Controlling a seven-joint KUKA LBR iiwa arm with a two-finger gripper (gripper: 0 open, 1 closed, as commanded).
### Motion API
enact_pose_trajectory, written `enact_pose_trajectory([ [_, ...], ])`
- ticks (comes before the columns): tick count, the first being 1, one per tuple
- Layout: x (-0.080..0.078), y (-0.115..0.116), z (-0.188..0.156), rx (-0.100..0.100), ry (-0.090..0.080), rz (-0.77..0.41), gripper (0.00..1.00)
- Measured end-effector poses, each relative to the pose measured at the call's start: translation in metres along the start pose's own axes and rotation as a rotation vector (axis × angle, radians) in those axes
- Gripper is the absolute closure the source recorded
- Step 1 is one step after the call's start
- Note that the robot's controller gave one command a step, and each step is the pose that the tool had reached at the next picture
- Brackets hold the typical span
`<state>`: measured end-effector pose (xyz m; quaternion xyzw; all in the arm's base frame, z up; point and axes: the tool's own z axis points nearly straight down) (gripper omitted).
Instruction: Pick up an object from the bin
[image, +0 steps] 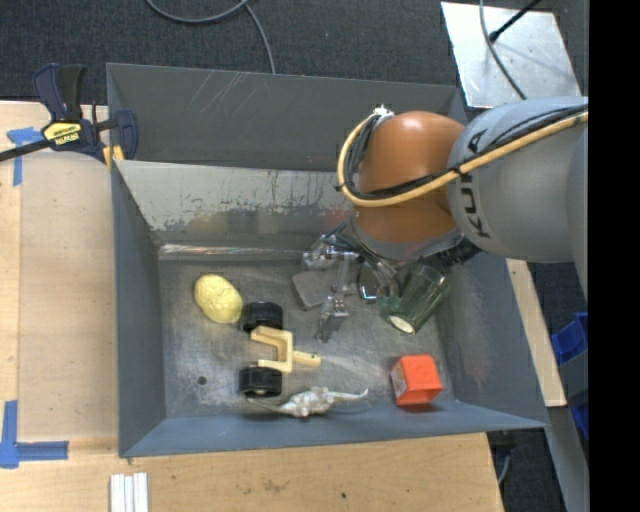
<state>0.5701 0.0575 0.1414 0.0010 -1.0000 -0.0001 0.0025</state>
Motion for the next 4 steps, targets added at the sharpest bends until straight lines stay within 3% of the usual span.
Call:
enact_pose_trajectory([
  [1, -0.002, 0.000, -0.004, 0.000, -0.008, 0.002, 0.00],
  [2, -0.030, -0.021, 0.039, 0.000, -0.017, -0.115, 0.00],
  [3, -0.033, -0.035, 0.068, -0.001, -0.006, -0.086, 0.00],
  [4, -0.044, -0.042, 0.067, 0.000, -0.012, -0.257, 0.00],
])
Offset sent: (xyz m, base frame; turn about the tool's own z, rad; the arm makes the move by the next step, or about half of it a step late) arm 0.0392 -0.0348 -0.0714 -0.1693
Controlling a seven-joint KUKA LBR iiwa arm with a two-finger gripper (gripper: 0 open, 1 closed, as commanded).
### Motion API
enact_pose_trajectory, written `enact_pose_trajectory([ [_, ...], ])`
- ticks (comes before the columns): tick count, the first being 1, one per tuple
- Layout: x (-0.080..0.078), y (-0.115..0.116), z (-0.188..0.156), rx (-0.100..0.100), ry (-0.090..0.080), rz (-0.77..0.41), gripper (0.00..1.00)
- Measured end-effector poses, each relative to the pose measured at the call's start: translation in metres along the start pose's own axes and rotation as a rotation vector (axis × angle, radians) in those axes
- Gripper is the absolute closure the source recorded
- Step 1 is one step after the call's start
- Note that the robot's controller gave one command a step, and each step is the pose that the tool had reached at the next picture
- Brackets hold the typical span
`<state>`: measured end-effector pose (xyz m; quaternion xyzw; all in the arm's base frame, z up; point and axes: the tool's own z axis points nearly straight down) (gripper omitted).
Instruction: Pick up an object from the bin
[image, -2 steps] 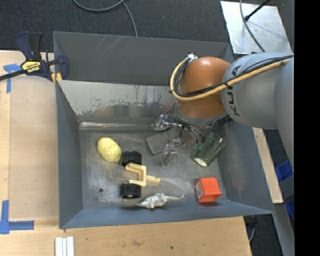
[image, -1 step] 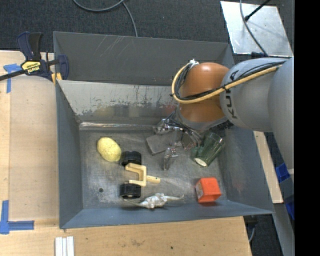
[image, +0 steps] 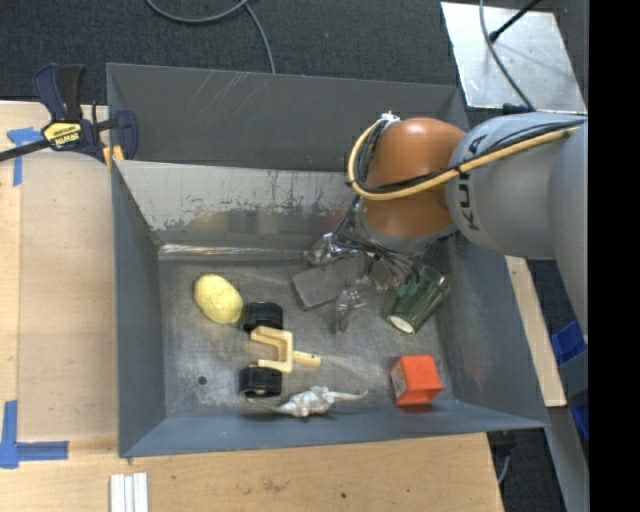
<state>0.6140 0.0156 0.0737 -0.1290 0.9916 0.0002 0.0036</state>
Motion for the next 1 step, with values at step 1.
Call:
enact_pose_trajectory([
  [1, 0.0053, 0.0065, -0.0016, 0.000, 0.000, 0.164, 0.00],
])
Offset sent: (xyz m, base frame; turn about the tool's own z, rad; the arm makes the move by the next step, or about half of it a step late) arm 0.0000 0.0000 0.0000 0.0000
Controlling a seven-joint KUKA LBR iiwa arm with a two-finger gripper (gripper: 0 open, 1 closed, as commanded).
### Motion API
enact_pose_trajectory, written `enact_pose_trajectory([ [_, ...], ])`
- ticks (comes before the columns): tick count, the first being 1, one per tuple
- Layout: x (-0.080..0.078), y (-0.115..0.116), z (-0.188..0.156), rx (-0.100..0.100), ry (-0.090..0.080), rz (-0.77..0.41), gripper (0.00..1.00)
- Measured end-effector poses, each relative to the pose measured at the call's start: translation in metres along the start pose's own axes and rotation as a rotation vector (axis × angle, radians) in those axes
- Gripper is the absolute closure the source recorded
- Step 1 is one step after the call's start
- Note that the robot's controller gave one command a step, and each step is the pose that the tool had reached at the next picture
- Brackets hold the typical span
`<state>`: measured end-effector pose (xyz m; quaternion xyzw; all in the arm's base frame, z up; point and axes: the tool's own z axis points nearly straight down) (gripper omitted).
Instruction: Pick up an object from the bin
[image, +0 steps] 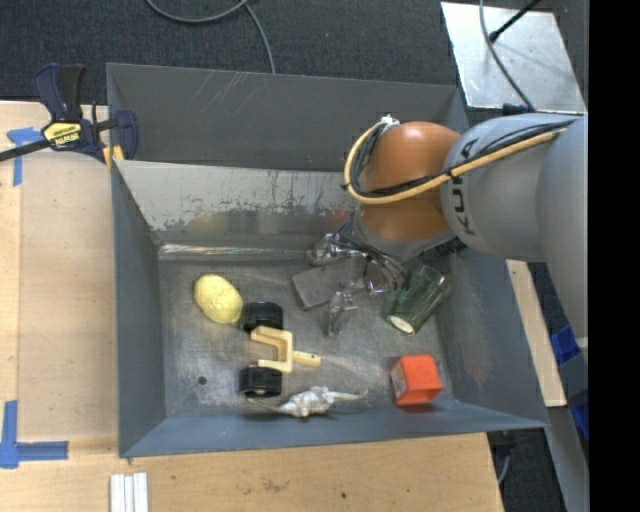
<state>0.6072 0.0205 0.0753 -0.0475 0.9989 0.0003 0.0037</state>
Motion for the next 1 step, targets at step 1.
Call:
enact_pose_trajectory([
  [1, -0.0095, -0.0048, -0.0021, -0.001, -0.003, -0.163, 1.00],
])
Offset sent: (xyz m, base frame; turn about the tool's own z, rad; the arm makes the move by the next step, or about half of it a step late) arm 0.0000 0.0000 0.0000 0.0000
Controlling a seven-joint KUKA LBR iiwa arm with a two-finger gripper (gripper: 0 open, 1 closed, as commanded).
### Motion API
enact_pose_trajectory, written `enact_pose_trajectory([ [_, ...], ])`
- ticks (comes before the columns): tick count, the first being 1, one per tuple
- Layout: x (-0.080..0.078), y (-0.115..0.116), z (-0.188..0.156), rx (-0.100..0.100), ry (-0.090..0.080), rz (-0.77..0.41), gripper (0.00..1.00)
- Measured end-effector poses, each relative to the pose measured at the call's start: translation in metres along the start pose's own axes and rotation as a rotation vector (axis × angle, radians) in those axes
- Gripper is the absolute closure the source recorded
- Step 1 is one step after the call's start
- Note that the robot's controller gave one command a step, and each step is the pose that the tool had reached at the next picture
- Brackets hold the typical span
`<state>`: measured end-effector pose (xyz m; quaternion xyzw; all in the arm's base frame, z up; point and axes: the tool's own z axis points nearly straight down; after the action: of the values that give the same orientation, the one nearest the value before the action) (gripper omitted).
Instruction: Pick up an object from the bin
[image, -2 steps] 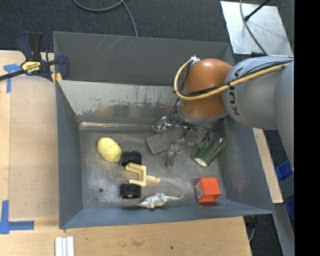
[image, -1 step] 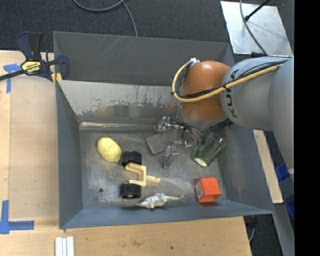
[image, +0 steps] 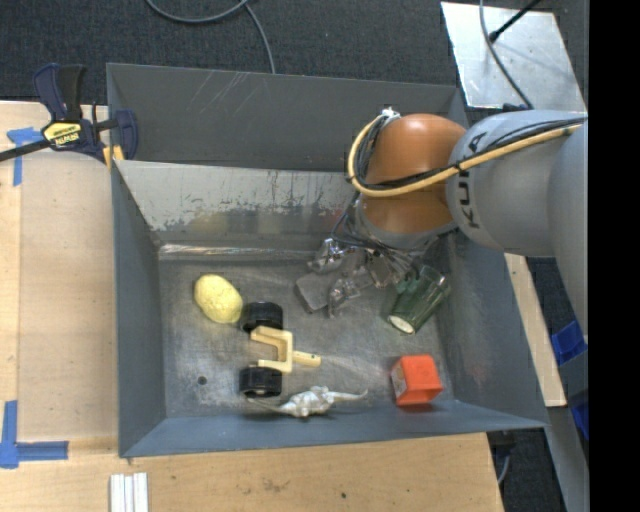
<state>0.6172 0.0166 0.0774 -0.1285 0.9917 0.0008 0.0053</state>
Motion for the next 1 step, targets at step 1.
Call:
enact_pose_trajectory([
  [1, 0.0000, 0.0000, 0.0000, 0.000, 0.000, 0.000, 1.00],
])
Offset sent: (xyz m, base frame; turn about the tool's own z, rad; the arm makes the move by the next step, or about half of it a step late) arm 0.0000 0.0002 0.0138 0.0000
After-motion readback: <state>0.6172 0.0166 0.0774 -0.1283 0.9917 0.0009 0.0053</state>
